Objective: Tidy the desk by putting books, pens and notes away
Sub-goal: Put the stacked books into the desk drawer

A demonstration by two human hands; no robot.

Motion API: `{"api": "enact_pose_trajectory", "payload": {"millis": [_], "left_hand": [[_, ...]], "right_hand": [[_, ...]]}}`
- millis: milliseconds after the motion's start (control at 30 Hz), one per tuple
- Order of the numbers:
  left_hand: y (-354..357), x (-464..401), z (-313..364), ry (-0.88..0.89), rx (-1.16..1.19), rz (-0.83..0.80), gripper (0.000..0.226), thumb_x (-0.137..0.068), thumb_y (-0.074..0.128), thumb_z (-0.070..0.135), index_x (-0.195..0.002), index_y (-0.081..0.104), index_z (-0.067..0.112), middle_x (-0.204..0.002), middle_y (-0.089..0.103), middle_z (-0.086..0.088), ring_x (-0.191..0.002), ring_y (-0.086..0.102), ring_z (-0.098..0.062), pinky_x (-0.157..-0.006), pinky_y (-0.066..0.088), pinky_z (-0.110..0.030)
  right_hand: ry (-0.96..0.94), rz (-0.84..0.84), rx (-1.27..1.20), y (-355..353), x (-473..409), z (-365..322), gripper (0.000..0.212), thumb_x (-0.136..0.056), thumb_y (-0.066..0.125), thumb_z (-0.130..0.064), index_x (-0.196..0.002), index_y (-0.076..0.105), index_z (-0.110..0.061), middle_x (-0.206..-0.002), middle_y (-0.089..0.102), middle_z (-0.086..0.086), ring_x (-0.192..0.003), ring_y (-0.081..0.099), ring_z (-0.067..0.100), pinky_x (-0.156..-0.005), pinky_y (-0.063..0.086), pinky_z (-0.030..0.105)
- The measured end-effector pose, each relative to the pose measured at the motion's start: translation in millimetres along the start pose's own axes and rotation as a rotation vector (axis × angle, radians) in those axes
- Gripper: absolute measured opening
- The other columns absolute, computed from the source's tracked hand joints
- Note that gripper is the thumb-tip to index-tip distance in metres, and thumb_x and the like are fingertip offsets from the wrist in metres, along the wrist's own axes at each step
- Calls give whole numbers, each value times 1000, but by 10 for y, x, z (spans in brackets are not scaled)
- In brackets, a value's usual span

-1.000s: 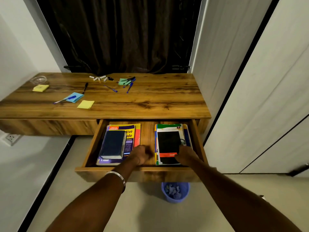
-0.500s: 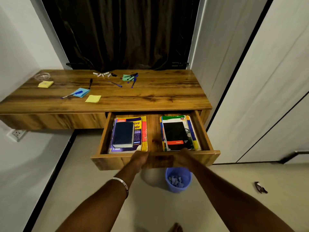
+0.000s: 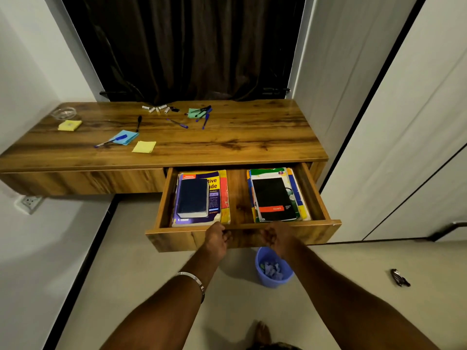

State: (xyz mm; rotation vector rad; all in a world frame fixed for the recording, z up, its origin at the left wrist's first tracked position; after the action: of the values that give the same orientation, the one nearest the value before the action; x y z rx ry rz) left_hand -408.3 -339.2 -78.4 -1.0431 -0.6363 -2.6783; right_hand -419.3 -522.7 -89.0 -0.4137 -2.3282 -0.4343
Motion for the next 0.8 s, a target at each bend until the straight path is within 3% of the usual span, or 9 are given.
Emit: {"api": "enact_pose_trajectory", "payload": {"millis": [100, 233, 367, 433, 533, 633, 800], "left_hand": [[33, -141, 60, -2, 0, -28, 18, -92, 40, 9, -99, 55, 15, -114, 58, -13, -107, 54, -28, -101, 42, -44], [99, -370, 168, 6, -18, -55, 21, -91, 41, 8, -105, 56, 12, -117, 60, -14, -113, 55, -30, -106, 40, -47], [204, -583, 302, 18, -13, -52, 17, -92, 41, 7, -95, 57, 13, -107, 61, -13, -107, 56, -30, -105, 41, -45], [265, -701, 396, 29, -7, -50, 16, -92, 43, 7, -95, 57, 14, -104, 62, -11, -105, 57, -29, -104, 43, -44], [337, -905, 512, 31, -13, -33, 15, -91, 42, 7, -86, 54, 14, -89, 59, -8, -89, 57, -24, -95, 45, -40], [432, -1120, 634, 33, -14, -13, 18, -88, 40, 7, -76, 49, 15, -74, 49, -4, -70, 48, -18, -76, 44, -34], [610, -1383, 829, 57, 30, 9, 25, -90, 37, 5, -69, 46, 15, -67, 45, -3, -64, 45, -17, -69, 42, -31]], "right_hand": [[20, -1, 4, 64, -87, -48, 5, -85, 52, 4, -88, 53, 0, -71, 61, 12, -66, 62, 20, -67, 56, 32], [7, -5, 23, 133, -243, -188, 7, -86, 50, 6, -89, 52, 0, -76, 61, 13, -68, 62, 21, -72, 55, 31], [5, 12, 38, 193, -431, -359, 9, -85, 50, 6, -92, 53, 0, -87, 60, 16, -76, 62, 22, -64, 56, 26], [2, 1, 34, 252, -561, -443, 12, -84, 51, 5, -95, 53, 0, -92, 60, 18, -81, 62, 25, -74, 56, 30], [10, -7, 11, 340, -743, -554, 16, -84, 50, 5, -99, 53, 0, -96, 59, 19, -81, 62, 24, -80, 55, 32], [-8, -7, 4, 413, -913, -723, 19, -84, 51, 5, -102, 53, 0, -94, 59, 19, -77, 61, 22, -68, 56, 27], [-26, -1, 51, 528, -1166, -933, 8, -85, 50, 3, -90, 53, -2, -83, 59, 15, -72, 59, 20, -65, 53, 27]]}}
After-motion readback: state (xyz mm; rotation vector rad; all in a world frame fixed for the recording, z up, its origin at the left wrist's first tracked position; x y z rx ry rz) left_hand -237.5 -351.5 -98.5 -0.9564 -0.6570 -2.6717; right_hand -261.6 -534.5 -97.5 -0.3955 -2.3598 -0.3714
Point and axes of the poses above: each hand's wrist, its own x-axis away from the middle knuckle, its own y-axis out of the palm, z = x × y, the point moved 6 cm from there along -x, towards the middle knuckle
